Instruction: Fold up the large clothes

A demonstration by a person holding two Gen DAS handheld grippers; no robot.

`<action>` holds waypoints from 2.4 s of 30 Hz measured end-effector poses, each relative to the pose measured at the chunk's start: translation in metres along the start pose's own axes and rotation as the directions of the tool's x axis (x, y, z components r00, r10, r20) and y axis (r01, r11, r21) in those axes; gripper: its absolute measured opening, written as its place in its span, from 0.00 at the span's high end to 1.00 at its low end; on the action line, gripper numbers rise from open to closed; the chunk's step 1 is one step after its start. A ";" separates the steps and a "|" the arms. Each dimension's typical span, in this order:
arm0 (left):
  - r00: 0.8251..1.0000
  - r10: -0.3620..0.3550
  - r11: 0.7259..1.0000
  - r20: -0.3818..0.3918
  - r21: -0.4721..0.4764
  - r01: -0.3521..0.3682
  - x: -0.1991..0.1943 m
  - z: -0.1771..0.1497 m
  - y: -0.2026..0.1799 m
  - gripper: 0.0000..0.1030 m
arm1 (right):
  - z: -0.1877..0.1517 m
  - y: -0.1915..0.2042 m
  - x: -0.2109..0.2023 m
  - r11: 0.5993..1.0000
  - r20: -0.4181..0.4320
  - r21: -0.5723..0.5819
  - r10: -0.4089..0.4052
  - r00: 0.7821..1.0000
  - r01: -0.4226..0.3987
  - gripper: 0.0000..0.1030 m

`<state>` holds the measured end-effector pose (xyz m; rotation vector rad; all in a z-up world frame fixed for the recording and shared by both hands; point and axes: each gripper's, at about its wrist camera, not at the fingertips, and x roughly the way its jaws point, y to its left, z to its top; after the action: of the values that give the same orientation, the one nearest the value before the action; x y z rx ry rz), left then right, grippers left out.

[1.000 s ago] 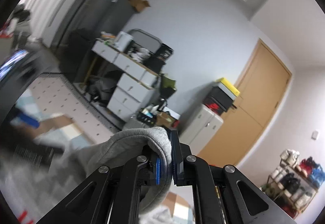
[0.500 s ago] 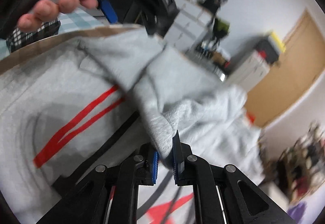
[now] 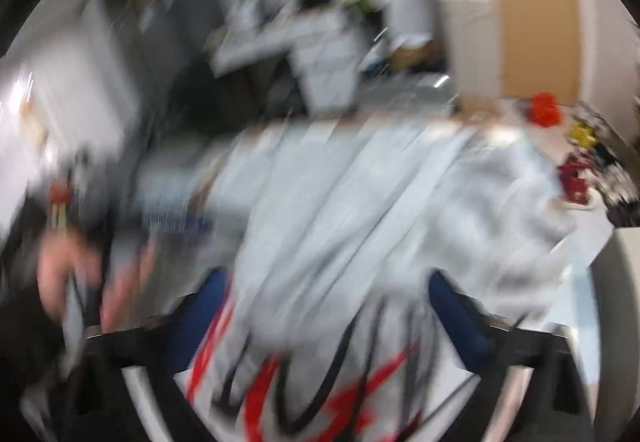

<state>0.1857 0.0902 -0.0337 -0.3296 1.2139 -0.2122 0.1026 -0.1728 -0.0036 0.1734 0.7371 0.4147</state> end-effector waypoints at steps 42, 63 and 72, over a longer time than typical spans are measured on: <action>0.979 -0.178 0.950 0.095 -0.243 0.196 -0.016 0.031 0.093 0.96 | 0.025 -0.081 0.106 0.828 -0.079 0.530 0.261 0.962 -0.181 0.90; 0.984 -0.174 0.977 0.023 -0.117 0.176 -0.035 -0.006 0.041 0.95 | 0.031 -0.037 0.024 0.996 -0.149 0.040 0.089 0.985 -0.084 0.73; 0.965 0.039 0.999 0.260 -0.003 -0.039 -0.074 -0.067 0.014 0.37 | 0.075 0.033 0.106 0.912 -0.213 -0.405 -0.165 0.963 0.066 0.01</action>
<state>0.0980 0.1191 0.0053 -0.3202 0.9597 -0.1315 0.2142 -0.0984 -0.0036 -0.3083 0.8839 0.4674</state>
